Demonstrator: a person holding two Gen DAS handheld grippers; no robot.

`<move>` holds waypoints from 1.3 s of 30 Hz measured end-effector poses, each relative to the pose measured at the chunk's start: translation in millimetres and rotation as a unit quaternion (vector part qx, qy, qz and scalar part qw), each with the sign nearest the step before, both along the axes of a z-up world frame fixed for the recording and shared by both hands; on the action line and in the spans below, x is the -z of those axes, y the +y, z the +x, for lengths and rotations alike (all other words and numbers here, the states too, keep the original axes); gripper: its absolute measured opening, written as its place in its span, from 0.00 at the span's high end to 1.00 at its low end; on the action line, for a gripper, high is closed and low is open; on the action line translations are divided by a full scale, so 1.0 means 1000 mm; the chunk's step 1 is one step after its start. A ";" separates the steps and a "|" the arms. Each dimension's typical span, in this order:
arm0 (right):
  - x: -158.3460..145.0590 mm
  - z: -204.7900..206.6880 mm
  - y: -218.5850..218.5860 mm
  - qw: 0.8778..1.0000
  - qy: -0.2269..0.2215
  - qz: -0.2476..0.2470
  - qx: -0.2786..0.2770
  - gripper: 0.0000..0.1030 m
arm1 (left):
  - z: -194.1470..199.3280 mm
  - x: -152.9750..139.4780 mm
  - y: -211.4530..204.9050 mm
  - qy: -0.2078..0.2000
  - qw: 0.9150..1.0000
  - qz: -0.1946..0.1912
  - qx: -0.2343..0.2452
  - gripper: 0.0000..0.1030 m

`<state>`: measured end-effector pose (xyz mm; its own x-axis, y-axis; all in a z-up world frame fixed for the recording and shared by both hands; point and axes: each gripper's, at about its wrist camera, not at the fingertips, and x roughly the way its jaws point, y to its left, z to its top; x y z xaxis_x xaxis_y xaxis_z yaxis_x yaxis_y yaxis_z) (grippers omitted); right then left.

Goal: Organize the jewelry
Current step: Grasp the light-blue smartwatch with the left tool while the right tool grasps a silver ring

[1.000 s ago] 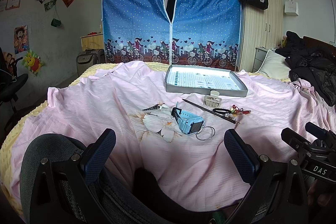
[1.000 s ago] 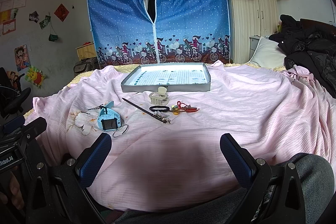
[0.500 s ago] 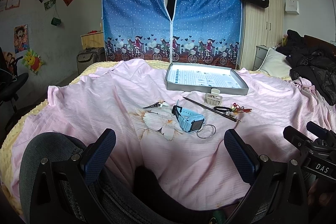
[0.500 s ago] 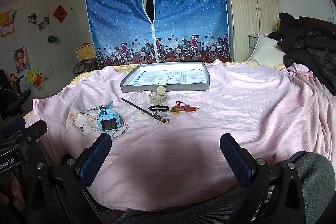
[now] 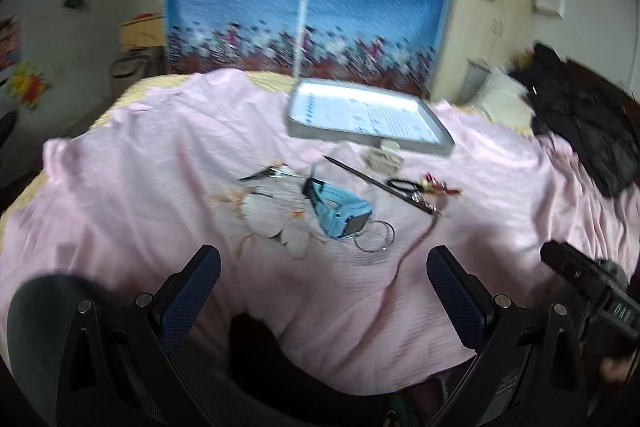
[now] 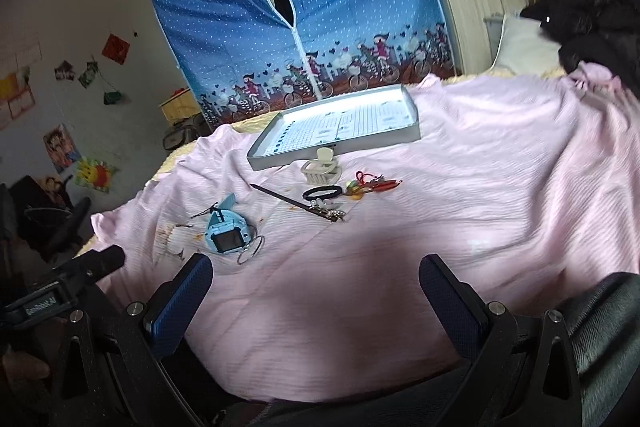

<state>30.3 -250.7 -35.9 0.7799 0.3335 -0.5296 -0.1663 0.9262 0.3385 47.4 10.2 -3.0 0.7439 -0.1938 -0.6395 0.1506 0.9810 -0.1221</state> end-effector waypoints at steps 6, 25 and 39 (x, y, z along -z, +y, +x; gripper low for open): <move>0.003 0.044 0.001 0.996 0.076 -0.036 -0.031 0.00 | 0.060 0.003 0.009 0.081 0.996 -0.014 0.027 0.03; 0.050 0.142 0.073 0.963 0.167 -0.047 -0.205 0.57 | 0.155 0.039 0.048 0.234 0.963 -0.132 0.027 0.60; 0.070 0.147 0.091 0.957 0.174 -0.041 -0.229 0.92 | 0.161 0.053 0.038 0.244 0.966 -0.084 0.034 0.81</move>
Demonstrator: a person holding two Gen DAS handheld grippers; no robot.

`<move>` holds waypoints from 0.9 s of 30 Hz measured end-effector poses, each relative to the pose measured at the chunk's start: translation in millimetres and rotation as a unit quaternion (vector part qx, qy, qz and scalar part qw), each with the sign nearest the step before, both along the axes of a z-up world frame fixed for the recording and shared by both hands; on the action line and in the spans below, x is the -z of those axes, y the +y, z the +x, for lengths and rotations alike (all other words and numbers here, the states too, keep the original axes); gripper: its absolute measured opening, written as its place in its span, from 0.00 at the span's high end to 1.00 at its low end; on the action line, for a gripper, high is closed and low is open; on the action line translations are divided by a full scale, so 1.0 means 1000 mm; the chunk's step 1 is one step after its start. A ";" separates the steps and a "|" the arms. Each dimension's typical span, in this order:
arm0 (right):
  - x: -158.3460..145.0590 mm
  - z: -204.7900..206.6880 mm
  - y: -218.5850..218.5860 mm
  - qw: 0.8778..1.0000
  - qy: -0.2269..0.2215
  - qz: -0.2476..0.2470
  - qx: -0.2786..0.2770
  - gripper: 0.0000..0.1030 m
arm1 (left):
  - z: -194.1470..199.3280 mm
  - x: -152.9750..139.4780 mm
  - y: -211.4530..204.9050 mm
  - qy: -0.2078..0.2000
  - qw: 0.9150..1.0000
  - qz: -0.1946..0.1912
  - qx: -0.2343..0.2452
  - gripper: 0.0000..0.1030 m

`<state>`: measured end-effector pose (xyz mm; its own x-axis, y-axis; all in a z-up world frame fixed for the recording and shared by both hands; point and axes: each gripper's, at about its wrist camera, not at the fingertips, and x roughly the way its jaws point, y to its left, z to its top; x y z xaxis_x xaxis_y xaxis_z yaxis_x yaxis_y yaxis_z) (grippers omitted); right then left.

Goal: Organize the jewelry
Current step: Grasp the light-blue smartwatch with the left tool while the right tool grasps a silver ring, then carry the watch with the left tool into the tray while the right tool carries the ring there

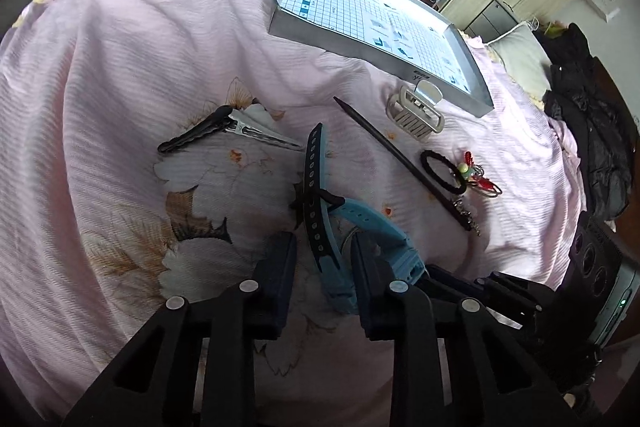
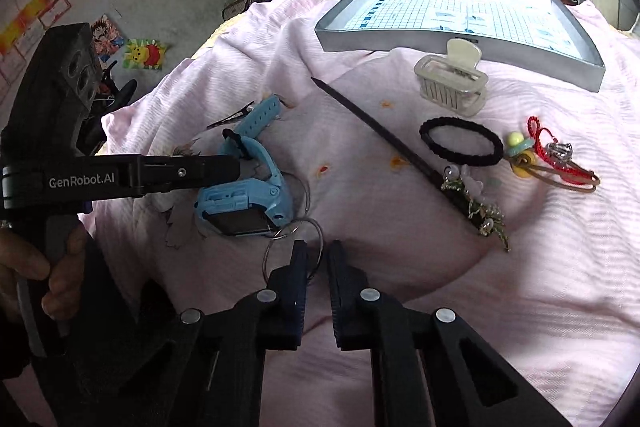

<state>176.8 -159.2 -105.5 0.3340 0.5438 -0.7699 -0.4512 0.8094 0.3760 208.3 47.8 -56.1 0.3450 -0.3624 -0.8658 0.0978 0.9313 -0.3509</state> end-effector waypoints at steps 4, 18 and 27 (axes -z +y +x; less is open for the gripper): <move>-0.001 -0.003 0.002 1.000 -0.007 -0.005 -0.005 0.93 | -0.004 0.002 -0.009 -0.010 1.000 0.018 0.012 0.91; -0.029 -0.013 -0.027 0.993 -0.088 0.016 0.075 0.97 | -0.028 -0.023 -0.022 -0.118 0.992 0.032 0.016 0.98; -0.053 -0.028 -0.034 0.981 -0.165 0.019 0.099 0.97 | -0.022 -0.032 -0.027 -0.155 0.988 0.019 0.006 0.98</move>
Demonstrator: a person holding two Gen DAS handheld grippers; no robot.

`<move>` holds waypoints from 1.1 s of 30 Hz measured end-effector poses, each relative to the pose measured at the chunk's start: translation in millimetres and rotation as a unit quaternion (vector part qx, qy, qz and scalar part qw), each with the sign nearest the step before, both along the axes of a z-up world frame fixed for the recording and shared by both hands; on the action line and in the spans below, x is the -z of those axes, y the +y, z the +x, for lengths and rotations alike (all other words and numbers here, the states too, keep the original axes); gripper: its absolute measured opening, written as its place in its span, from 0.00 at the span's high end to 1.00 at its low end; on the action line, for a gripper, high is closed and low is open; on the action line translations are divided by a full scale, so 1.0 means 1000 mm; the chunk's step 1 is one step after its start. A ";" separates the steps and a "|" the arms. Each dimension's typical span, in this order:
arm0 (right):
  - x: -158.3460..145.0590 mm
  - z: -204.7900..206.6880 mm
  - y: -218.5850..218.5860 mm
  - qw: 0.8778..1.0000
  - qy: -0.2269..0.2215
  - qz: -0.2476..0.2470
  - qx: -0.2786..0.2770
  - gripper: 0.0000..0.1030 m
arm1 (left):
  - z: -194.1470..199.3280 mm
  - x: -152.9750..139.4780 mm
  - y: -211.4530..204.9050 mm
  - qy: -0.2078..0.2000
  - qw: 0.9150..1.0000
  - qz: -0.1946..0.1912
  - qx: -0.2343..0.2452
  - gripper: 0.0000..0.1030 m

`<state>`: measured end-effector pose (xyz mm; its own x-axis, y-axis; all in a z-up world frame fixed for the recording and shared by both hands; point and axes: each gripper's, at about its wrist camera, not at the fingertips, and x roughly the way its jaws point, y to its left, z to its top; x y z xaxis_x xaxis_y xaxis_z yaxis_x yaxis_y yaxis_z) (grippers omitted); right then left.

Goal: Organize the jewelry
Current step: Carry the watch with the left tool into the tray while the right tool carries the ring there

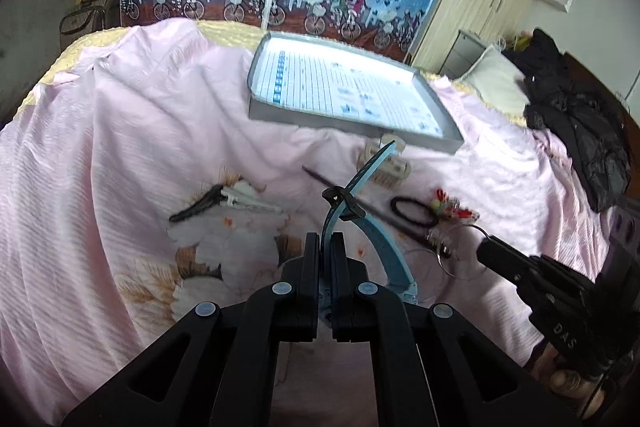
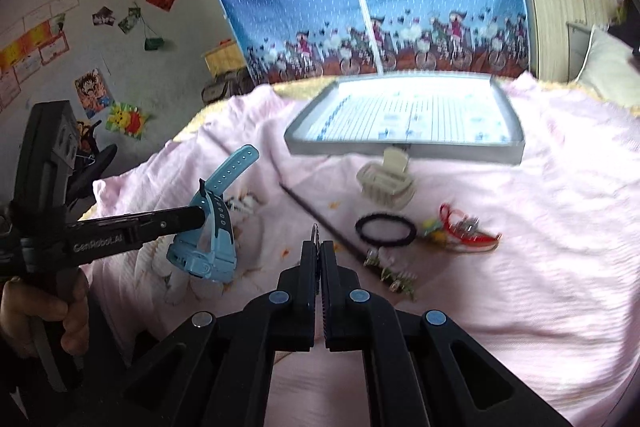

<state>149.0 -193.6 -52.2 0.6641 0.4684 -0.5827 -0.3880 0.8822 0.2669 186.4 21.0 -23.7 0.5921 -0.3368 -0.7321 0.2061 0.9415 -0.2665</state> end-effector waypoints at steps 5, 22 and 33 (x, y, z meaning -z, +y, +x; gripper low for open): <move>-0.018 0.004 0.000 0.999 -0.039 -0.016 0.001 0.97 | 0.016 -0.012 0.003 -0.004 1.000 -0.018 0.000 0.98; -0.036 0.171 -0.023 0.997 -0.064 0.005 0.047 0.97 | 0.188 -0.006 -0.004 -0.033 0.997 -0.039 -0.054 0.98; 0.012 0.228 -0.034 0.998 -0.009 0.006 0.056 0.97 | 0.228 0.044 -0.011 0.004 0.999 -0.018 -0.047 0.98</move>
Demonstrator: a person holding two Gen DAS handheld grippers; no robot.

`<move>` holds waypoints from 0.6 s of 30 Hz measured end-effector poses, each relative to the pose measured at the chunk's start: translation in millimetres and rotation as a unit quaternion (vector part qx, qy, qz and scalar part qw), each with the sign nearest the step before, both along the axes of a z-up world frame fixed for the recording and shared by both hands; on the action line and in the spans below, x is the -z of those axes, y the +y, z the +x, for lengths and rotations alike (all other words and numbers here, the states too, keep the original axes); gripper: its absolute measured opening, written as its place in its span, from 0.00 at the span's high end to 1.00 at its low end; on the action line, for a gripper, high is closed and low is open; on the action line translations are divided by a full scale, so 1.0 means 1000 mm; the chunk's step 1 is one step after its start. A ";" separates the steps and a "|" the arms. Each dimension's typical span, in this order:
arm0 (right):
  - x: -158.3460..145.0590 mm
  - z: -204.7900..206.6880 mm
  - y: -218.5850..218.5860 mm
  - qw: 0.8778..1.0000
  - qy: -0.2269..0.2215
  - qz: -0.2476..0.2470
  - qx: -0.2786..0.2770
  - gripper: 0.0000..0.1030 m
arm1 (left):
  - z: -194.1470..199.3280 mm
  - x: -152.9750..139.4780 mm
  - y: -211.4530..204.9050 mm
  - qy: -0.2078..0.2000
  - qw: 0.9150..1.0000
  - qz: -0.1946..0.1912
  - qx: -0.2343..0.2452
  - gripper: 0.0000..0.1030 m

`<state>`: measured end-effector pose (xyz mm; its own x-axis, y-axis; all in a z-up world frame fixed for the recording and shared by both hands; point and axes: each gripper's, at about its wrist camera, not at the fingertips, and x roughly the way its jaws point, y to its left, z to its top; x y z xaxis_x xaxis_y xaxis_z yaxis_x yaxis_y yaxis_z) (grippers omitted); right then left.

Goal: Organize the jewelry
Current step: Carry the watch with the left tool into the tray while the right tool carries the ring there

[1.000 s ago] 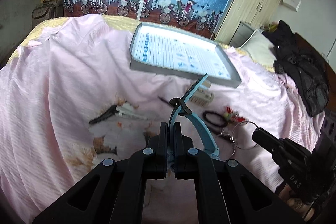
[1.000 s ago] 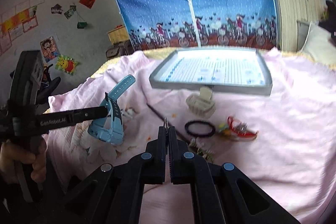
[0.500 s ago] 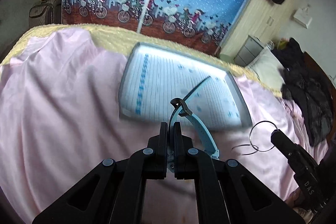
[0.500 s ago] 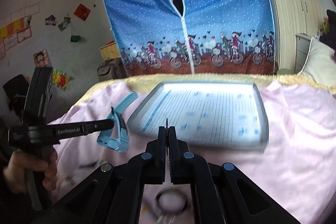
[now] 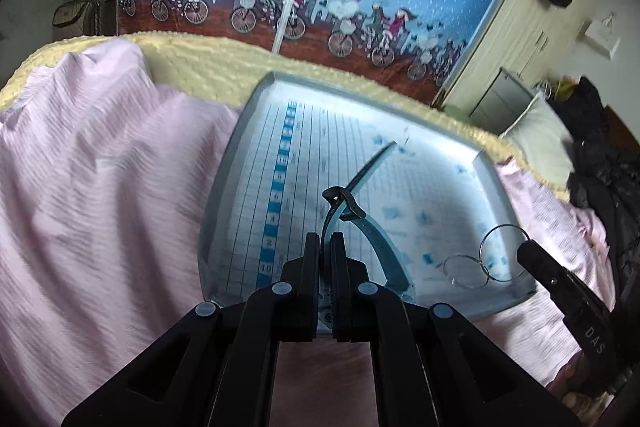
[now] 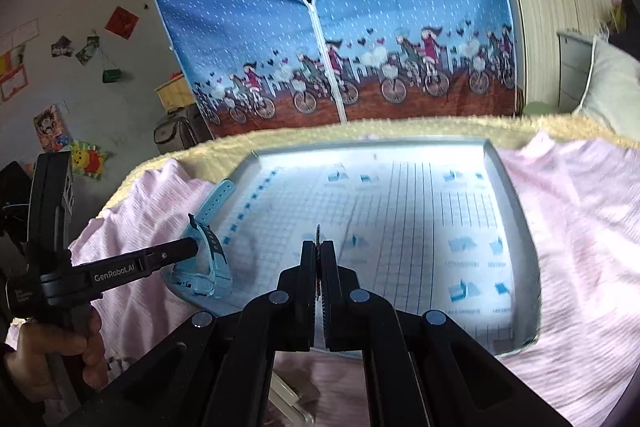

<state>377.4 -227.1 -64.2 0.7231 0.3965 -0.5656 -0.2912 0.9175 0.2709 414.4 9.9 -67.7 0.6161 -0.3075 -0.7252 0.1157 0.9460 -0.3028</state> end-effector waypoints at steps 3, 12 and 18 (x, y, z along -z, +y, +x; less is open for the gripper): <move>0.009 0.002 -0.003 1.000 0.014 0.000 0.000 0.97 | -0.002 0.009 -0.006 0.006 1.000 0.019 0.007 0.97; 0.021 0.006 -0.003 0.999 0.048 -0.004 -0.002 0.95 | -0.004 0.011 -0.004 0.023 1.000 0.014 -0.004 0.75; 0.009 -0.014 -0.007 0.999 0.034 -0.022 0.014 0.53 | -0.024 -0.013 0.004 -0.005 1.000 -0.007 -0.016 0.23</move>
<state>363.4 -233.8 -73.2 0.6934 0.3507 -0.6295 -0.2482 0.9363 0.2483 390.3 13.9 -54.4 0.6330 -0.2969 -0.7150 0.0885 0.9452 -0.3142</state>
